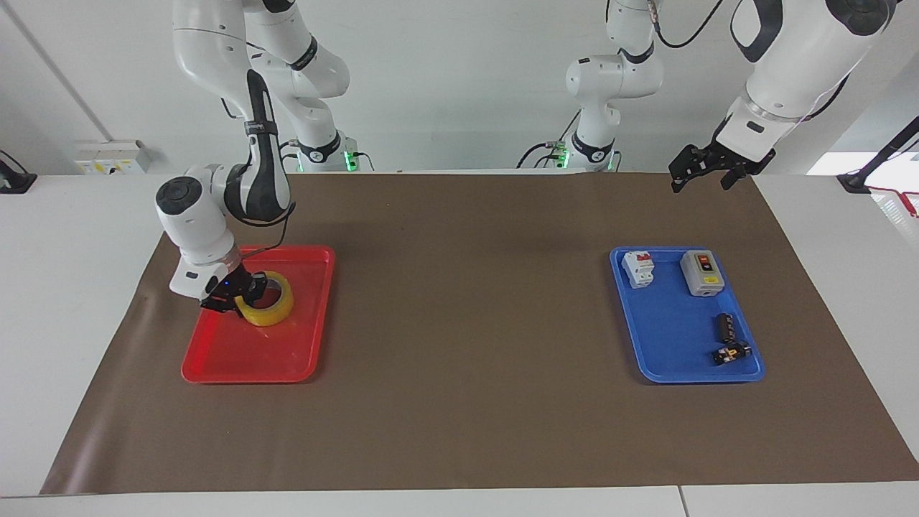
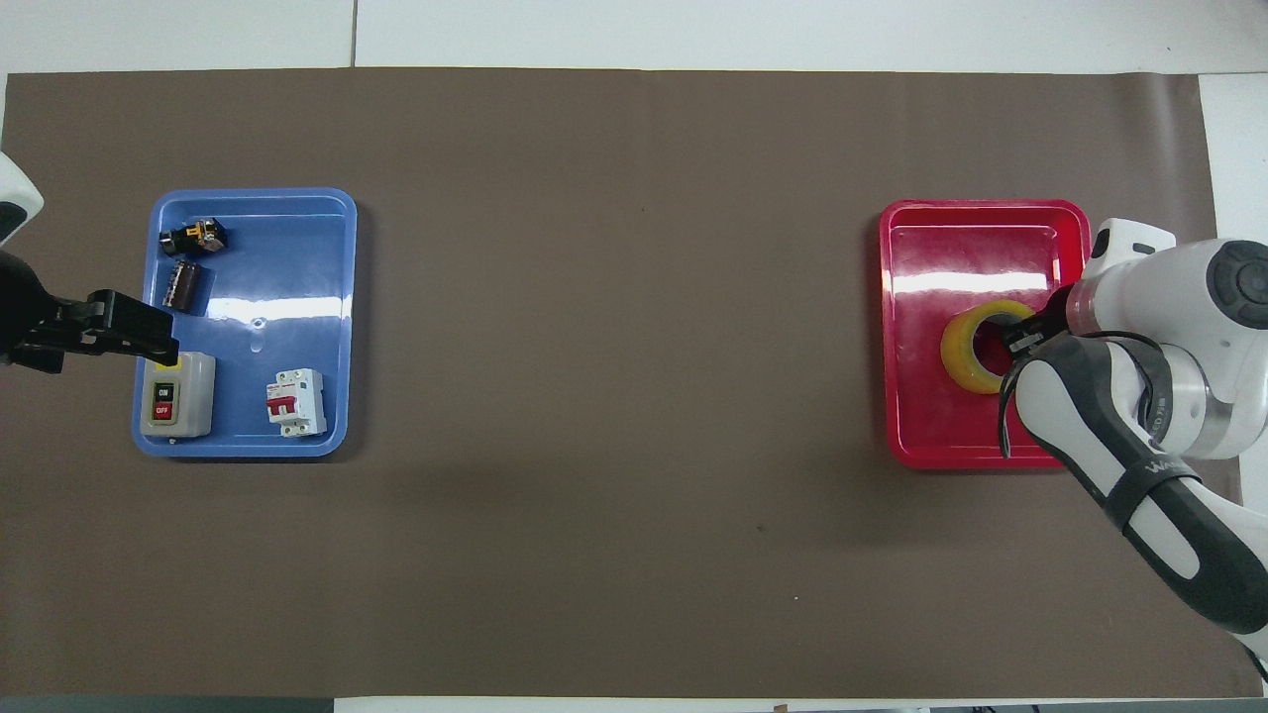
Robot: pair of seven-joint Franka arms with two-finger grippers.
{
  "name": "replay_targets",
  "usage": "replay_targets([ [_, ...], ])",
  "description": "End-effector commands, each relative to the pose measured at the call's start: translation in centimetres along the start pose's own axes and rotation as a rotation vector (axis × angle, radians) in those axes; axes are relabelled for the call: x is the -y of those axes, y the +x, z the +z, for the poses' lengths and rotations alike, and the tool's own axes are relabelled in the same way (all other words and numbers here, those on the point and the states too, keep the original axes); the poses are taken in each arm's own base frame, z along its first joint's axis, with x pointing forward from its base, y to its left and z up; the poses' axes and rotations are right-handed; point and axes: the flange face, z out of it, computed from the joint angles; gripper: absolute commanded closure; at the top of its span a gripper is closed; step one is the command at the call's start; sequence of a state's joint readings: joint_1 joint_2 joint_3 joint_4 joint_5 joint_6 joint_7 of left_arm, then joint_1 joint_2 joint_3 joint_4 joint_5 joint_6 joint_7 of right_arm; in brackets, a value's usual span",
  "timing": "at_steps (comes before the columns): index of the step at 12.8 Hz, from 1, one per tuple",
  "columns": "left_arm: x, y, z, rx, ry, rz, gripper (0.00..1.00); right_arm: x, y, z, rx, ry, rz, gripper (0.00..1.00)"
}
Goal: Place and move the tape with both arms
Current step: 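Open the right gripper and draw it back from the red tray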
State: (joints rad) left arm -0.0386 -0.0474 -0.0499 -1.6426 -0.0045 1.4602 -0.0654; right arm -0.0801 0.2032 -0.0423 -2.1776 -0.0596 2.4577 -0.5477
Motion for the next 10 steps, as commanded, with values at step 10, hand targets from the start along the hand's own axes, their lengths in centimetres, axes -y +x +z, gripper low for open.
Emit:
replay_targets([
  [10,0.3,-0.5,-0.5,-0.015,-0.007,-0.003,0.00,0.0,0.7,-30.5,0.103,0.025,0.563,0.00],
])
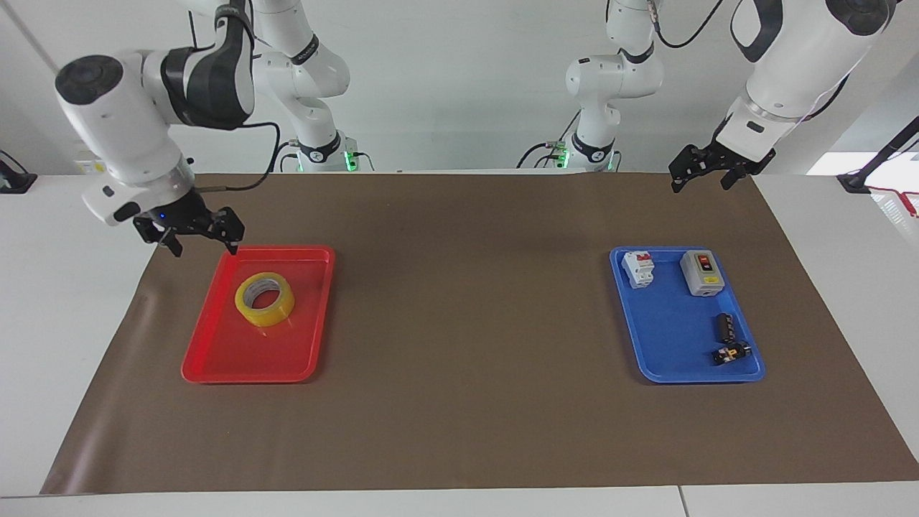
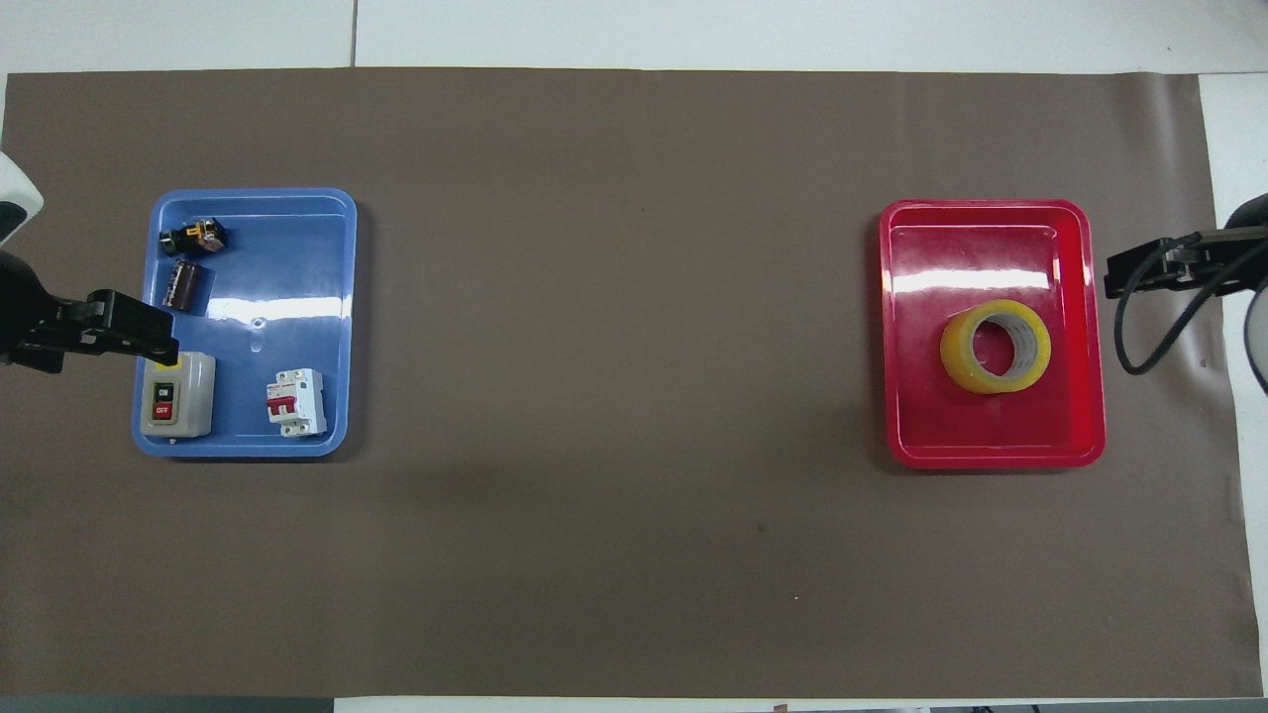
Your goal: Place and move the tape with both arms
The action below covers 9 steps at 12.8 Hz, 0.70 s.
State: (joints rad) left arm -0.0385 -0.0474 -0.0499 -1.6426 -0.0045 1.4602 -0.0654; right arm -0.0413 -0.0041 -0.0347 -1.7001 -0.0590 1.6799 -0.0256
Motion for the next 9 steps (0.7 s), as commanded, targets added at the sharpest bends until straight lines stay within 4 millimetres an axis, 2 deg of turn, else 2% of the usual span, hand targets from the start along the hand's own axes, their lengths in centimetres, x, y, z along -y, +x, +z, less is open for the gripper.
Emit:
replay_targets([
  [1,0.3,-0.5,-0.5,-0.015,-0.007,-0.004,0.00,-0.5,-1.6,-6.0,0.021,-0.007,0.065,0.00],
  [2,0.3,-0.5,-0.5,-0.015,-0.007,-0.004,0.00,-0.5,-1.3,-6.3,0.032,-0.007,0.071,0.00],
  [3,0.2,-0.5,-0.5,-0.015,-0.007,-0.001,0.00,-0.5,-1.5,-4.8,0.039,0.000,0.091,0.00],
  [4,0.2,-0.5,-0.5,-0.015,-0.007,-0.001,0.00,-1.0,-1.7,-5.1,0.034,0.005,0.115,0.00],
  [6,0.2,-0.5,-0.5,-0.015,-0.007,-0.002,0.00,-0.2,-1.7,-5.3,0.030,0.004,0.125,0.00],
  [9,0.2,-0.5,-0.5,-0.015,-0.007,-0.002,0.00,0.0,-1.7,-5.3,0.036,0.005,0.130,0.00],
])
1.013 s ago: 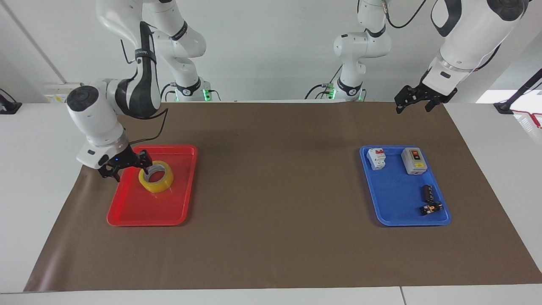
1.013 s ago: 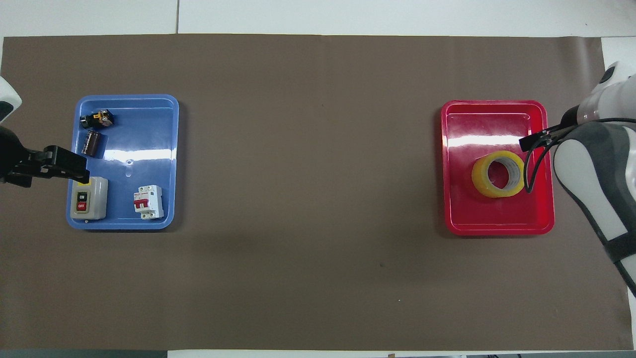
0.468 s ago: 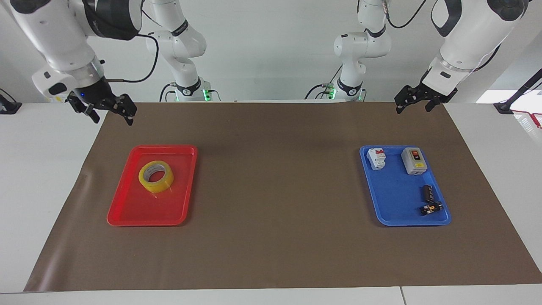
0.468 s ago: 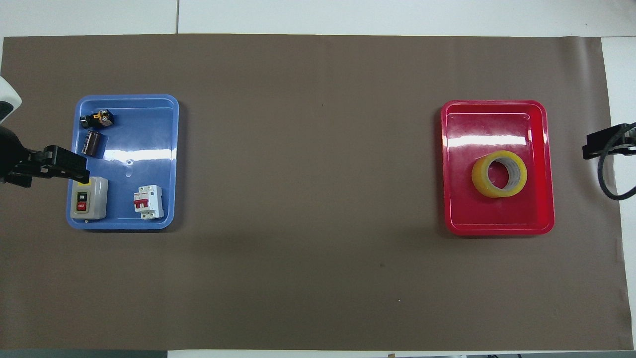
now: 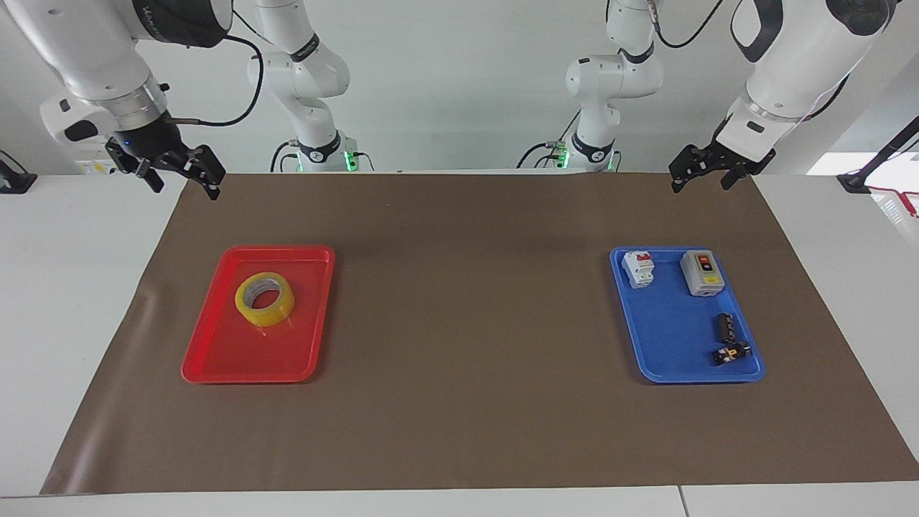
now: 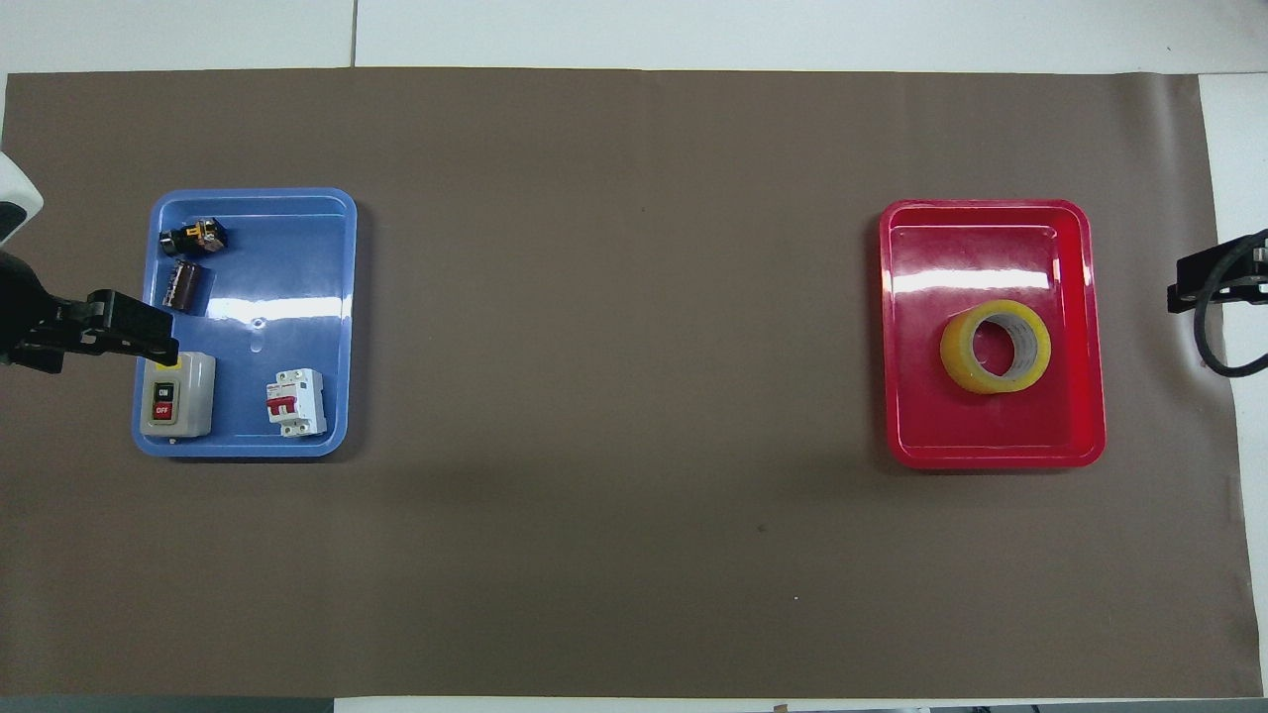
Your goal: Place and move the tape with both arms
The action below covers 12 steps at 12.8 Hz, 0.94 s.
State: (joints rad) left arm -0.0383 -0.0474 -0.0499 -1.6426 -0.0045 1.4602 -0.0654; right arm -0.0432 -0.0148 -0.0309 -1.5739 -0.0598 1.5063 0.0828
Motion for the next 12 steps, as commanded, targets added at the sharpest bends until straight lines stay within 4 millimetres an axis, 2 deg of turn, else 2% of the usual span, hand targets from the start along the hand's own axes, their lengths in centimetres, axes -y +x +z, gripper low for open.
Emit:
replay_targets([
  [1,0.2,-0.5,-0.5,-0.015,-0.007,-0.002,0.00,0.8,-0.2,-0.4,0.002,0.006,0.006,0.00],
  [4,0.2,-0.5,-0.5,-0.015,-0.007,-0.002,0.00,1.4,-0.3,-1.2,0.030,0.003,-0.005,0.00],
  [8,0.3,-0.5,-0.5,-0.015,-0.007,-0.002,0.00,2.4,-0.2,-1.3,0.024,0.041,-0.017,0.00],
  [12,0.2,-0.5,-0.5,-0.015,-0.007,-0.001,0.00,2.4,-0.1,-1.3,0.023,0.038,-0.029,0.00],
])
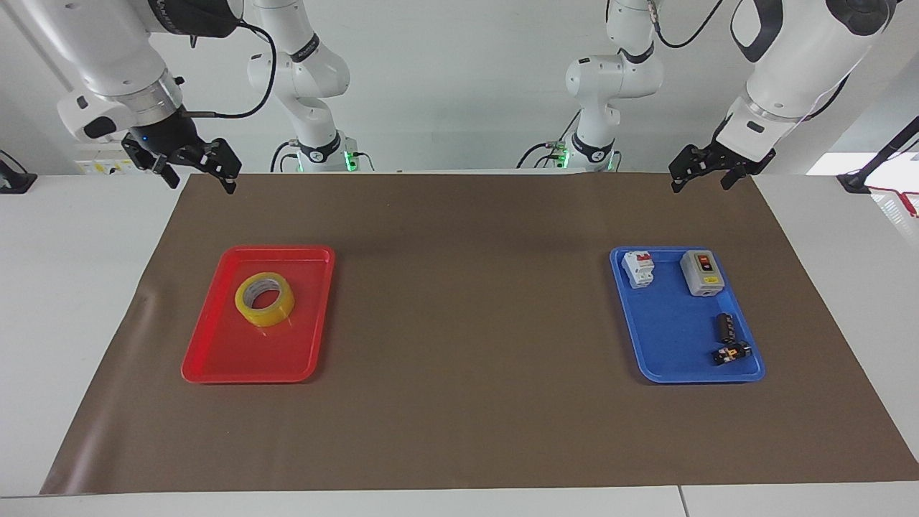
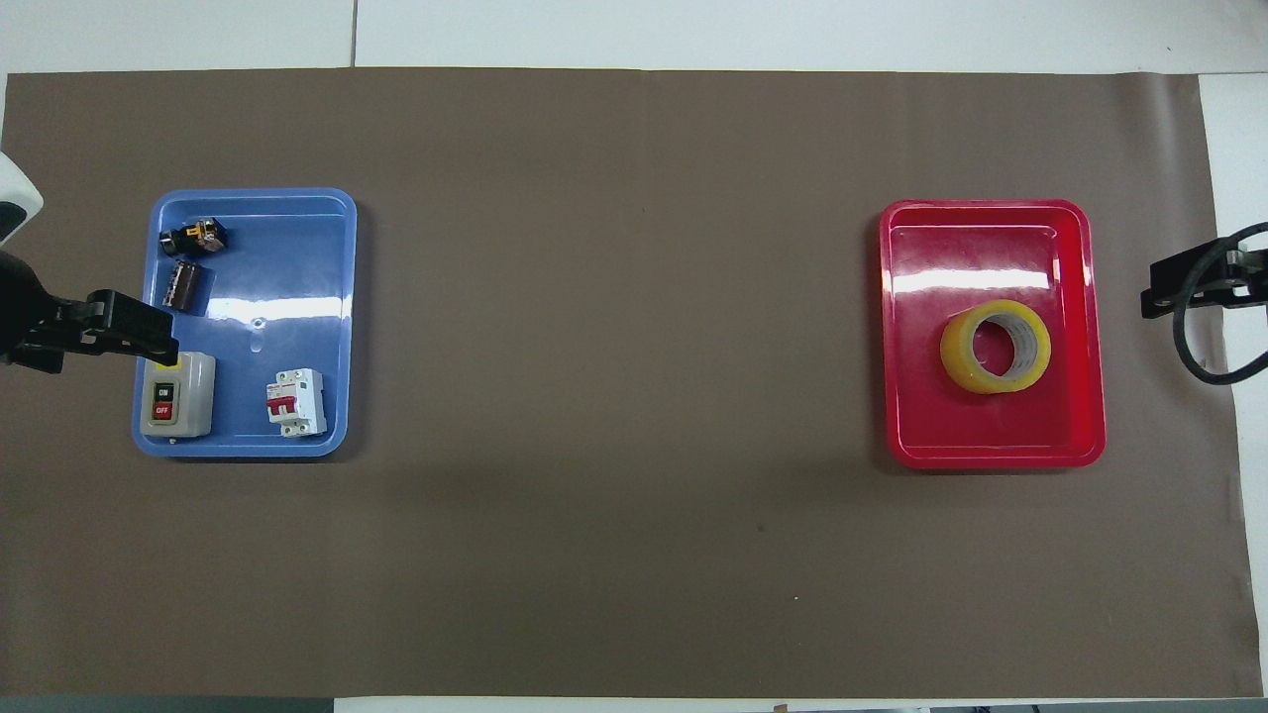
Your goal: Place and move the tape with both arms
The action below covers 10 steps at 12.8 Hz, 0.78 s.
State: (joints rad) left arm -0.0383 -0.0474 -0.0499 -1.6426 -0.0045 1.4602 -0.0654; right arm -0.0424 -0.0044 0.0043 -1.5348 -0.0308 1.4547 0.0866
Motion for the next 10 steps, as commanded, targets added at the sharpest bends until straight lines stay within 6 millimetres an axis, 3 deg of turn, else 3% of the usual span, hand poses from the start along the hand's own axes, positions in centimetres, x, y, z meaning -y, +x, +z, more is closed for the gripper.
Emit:
replay_targets([
  [1,0.30,-0.47,-0.45,-0.015,-0.007,-0.002,0.00,0.31,0.29,-0.31,0.000,0.012,0.000,0.00],
  [10,0.22,-0.47,-0.45,-0.015,-0.007,-0.001,0.00,1.26,0.25,-0.28,-0.012,-0.014,-0.069,0.00],
])
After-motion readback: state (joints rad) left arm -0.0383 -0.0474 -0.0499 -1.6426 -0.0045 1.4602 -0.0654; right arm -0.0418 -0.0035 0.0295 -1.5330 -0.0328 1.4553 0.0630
